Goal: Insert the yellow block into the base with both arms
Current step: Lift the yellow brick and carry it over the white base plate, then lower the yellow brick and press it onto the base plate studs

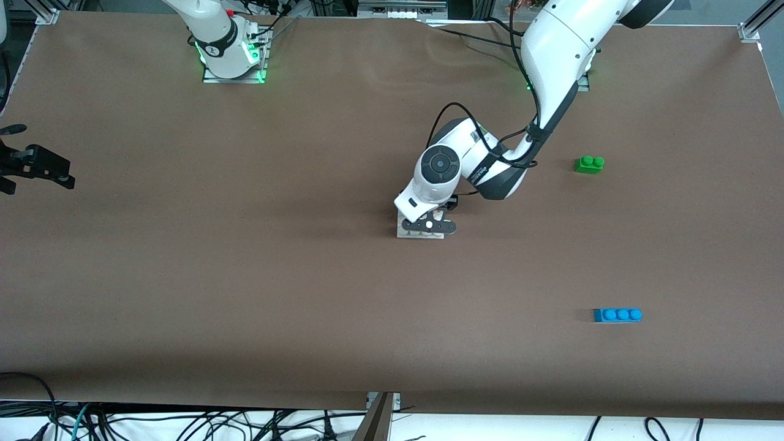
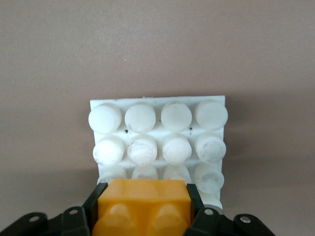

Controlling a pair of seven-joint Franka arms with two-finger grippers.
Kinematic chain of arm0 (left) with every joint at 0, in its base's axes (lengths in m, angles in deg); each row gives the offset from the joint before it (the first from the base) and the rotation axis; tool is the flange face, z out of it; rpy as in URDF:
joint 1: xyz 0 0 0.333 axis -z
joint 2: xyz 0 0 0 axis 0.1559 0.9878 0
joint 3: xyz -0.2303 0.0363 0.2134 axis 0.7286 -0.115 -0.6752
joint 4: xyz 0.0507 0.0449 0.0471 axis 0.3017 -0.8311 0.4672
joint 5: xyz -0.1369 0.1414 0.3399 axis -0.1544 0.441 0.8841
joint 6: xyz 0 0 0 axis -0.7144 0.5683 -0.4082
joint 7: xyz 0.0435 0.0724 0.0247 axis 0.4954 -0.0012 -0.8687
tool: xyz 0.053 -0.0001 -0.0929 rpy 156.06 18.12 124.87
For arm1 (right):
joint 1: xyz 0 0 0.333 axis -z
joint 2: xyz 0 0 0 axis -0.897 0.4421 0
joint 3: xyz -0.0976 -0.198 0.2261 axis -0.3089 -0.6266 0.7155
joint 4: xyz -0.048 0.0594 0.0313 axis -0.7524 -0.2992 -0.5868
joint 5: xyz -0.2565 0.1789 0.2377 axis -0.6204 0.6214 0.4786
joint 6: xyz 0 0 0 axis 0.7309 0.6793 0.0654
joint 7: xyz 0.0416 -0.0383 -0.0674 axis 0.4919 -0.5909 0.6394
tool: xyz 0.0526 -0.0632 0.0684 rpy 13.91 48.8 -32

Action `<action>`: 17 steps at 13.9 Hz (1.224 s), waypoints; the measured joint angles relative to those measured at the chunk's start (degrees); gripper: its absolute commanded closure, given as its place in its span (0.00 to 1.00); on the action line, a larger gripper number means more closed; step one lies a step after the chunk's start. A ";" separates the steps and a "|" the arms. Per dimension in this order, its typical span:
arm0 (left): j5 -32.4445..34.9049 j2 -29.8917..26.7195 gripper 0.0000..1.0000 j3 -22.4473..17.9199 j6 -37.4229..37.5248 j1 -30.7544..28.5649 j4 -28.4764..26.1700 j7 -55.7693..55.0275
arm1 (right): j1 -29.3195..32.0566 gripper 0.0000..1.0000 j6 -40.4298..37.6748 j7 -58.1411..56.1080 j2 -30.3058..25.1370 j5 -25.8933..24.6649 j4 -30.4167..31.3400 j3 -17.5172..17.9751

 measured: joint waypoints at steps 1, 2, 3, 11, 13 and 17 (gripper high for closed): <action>0.82 0.29 0.76 0.00 -0.12 0.04 -0.02 -0.60 | 0.00 0.00 0.00 0.00 0.00 0.00 0.00 0.00; 1.78 0.50 0.76 0.02 -0.30 0.07 -0.09 -1.01 | 0.00 0.00 0.00 0.00 0.00 0.00 0.00 0.00; 2.34 0.59 0.76 0.03 -1.05 0.12 -0.22 -1.60 | 0.00 0.00 0.00 0.00 0.00 0.00 0.00 0.00; 2.54 1.12 0.75 0.06 -3.51 1.18 -0.59 -3.14 | 0.00 0.00 0.00 0.00 0.02 0.00 0.00 0.00; 3.04 1.15 0.76 0.05 -3.59 1.36 -0.62 -3.14 | 0.00 0.00 0.00 0.00 0.02 0.00 0.00 0.00; 4.33 1.16 0.75 0.05 -3.61 1.61 -0.66 -3.26 | 0.00 0.00 0.00 0.00 0.03 0.00 0.00 0.00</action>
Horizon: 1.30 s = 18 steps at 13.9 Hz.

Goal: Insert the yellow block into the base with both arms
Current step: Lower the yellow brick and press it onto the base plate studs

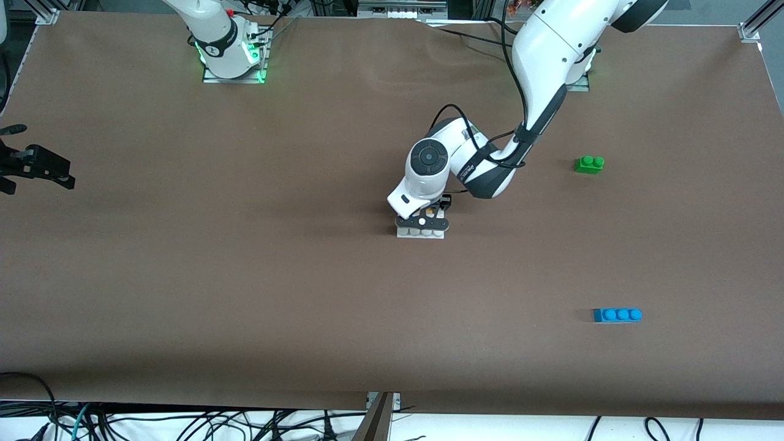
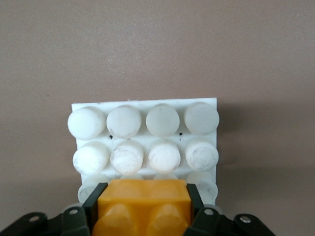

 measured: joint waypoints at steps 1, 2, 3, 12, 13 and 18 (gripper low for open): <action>0.01 0.00 0.75 0.00 -0.02 0.00 -0.01 0.00 | 0.00 0.00 0.00 0.00 0.01 0.00 0.00 0.00; 0.01 0.01 0.74 0.00 -0.03 0.00 -0.01 0.00 | 0.00 0.00 0.00 0.00 0.01 0.00 0.00 0.00; 0.01 0.02 0.74 -0.01 -0.06 0.00 -0.01 -0.01 | 0.00 0.00 0.00 0.00 0.01 0.00 0.00 0.00; 0.27 0.71 0.00 -0.18 -1.51 -0.01 -0.39 -0.67 | 0.00 0.00 0.00 0.00 0.03 0.00 0.00 0.00; 0.27 0.71 0.00 -0.18 -1.50 -0.01 -0.39 -0.75 | 0.00 0.00 0.00 0.00 0.03 0.00 0.00 0.00; 0.30 0.84 0.00 0.03 -1.50 0.04 -0.59 -2.98 | 0.00 0.00 0.00 0.00 0.03 0.00 0.00 0.00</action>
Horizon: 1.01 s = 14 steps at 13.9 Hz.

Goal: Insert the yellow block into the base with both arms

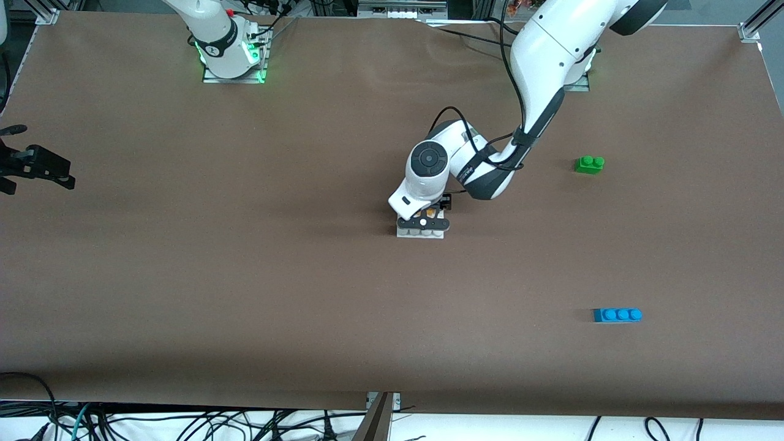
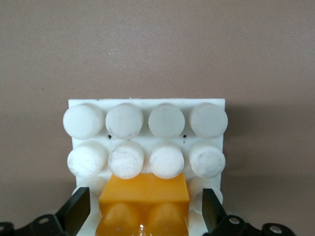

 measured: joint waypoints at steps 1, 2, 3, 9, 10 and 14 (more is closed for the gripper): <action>0.00 -0.05 0.00 0.12 -0.03 0.01 0.02 -0.39 | 0.00 0.00 0.00 0.00 0.00 0.00 0.00 0.00; 0.00 -0.20 0.00 0.21 -0.03 0.01 0.11 -0.65 | 0.00 0.00 0.00 0.00 0.00 0.00 0.00 0.00; 0.00 -0.50 0.00 0.25 0.22 0.01 0.32 -0.84 | 0.00 0.00 0.00 0.00 0.00 0.00 0.00 0.00; -0.03 -9.33 0.00 0.18 14.36 -0.67 2.32 -1.55 | 0.00 0.00 0.00 0.00 0.02 0.00 0.00 0.00; -0.18 -11.53 0.00 0.11 17.15 -1.14 2.50 -1.72 | 0.01 0.00 0.00 0.00 0.02 0.00 0.00 0.00; -0.77 -18.00 0.00 0.00 26.24 -4.82 3.80 -1.26 | 0.01 0.00 0.00 0.00 0.03 0.00 0.00 0.00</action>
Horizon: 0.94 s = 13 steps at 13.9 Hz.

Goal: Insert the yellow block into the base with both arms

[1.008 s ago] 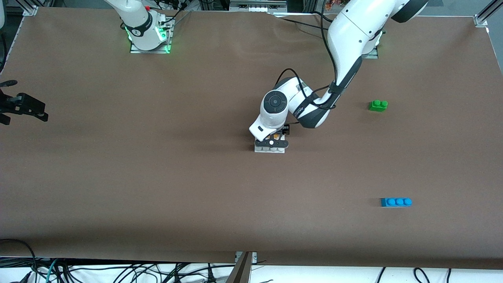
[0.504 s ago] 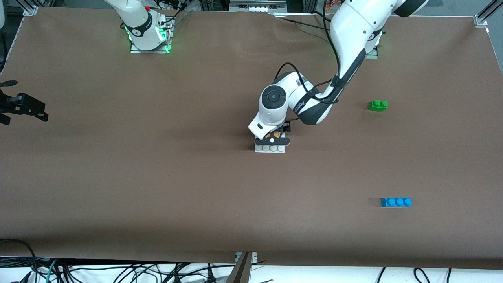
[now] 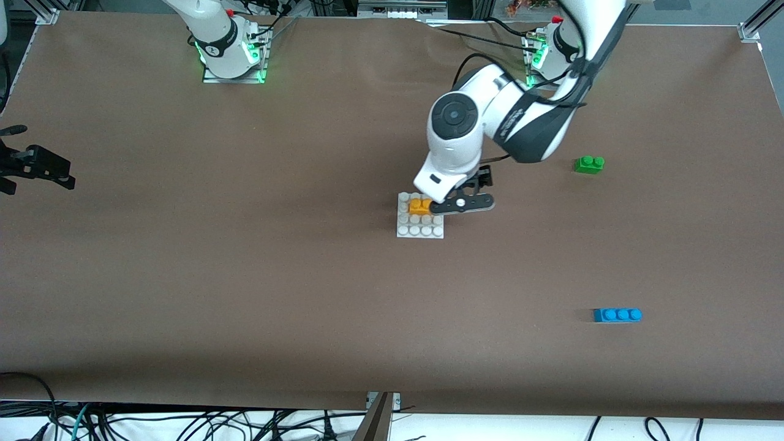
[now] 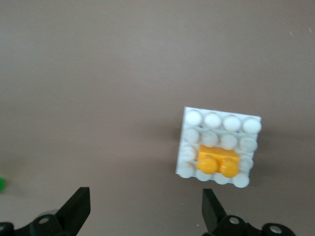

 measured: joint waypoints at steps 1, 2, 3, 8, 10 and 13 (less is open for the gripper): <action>-0.31 -0.97 0.00 -0.01 2.32 -0.97 0.83 0.82 | 0.00 0.00 0.00 0.00 0.00 0.00 0.00 0.00; -1.38 -1.73 0.00 -0.04 5.22 -2.14 2.16 2.63 | 0.00 0.00 0.00 0.00 0.01 0.00 0.00 0.00; -2.65 -2.21 0.00 -0.09 8.09 -3.58 3.82 5.39 | 0.01 0.00 0.00 0.00 0.02 0.00 0.00 -0.01; -5.82 -6.56 0.00 -0.63 15.30 -14.07 9.14 22.04 | 0.02 0.00 0.00 0.00 0.05 0.00 0.00 -0.04; -8.23 -8.77 0.00 -0.75 16.72 -18.65 9.74 25.05 | 0.03 0.00 0.00 0.00 0.05 0.00 0.00 -0.06; -9.91 -10.65 0.00 -1.42 19.89 -23.42 11.13 29.19 | 0.06 0.00 0.00 0.00 0.06 0.00 0.00 -0.10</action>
